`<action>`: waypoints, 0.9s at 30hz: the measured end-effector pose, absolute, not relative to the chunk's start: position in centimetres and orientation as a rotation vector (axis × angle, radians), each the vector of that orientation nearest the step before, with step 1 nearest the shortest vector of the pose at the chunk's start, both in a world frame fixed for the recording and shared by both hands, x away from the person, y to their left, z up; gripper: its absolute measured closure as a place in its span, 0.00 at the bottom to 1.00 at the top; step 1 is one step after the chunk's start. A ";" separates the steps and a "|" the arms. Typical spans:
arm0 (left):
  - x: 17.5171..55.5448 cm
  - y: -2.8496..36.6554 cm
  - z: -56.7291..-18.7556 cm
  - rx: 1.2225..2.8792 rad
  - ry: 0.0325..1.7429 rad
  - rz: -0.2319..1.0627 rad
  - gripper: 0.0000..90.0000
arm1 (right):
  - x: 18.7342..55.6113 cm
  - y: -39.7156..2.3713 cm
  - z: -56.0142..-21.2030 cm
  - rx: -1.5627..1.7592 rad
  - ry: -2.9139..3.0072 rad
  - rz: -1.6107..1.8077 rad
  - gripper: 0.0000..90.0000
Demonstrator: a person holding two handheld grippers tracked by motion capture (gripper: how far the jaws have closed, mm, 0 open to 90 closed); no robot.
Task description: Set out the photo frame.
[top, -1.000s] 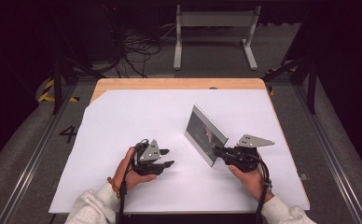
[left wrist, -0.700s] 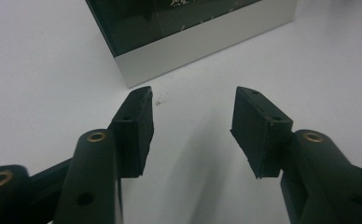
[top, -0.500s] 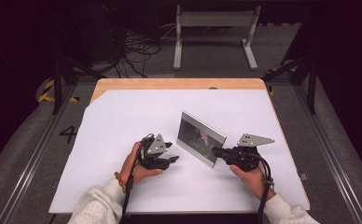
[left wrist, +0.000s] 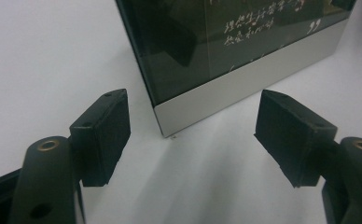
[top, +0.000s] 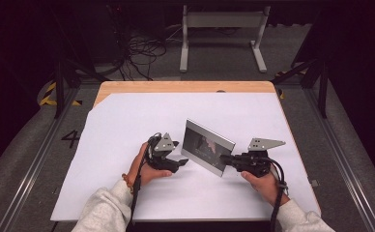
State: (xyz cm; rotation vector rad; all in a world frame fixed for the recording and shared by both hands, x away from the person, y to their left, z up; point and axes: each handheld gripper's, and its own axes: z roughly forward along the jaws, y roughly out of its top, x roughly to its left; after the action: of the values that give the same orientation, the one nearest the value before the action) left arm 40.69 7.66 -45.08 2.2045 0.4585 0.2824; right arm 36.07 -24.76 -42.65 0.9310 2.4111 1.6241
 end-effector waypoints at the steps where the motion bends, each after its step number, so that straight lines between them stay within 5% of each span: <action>1: 40.8 7.6 -45.1 2.202 0.463 0.270 0.29 | 36.1 -24.8 -42.7 0.921 2.422 1.624 0.94; 17: 41.9 6.4 -45.1 2.168 0.443 0.216 0.24 | 36.0 -24.7 -42.7 0.807 2.480 1.637 0.94; 27: 41.3 6.7 -44.6 2.171 0.387 0.194 0.47 | 36.0 -24.6 -42.6 0.793 2.466 1.609 0.95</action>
State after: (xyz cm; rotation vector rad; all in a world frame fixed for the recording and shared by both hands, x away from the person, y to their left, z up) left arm 41.32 6.73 -44.60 2.1715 0.3869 0.1942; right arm 36.00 -24.60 -42.59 0.7934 2.4662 1.6093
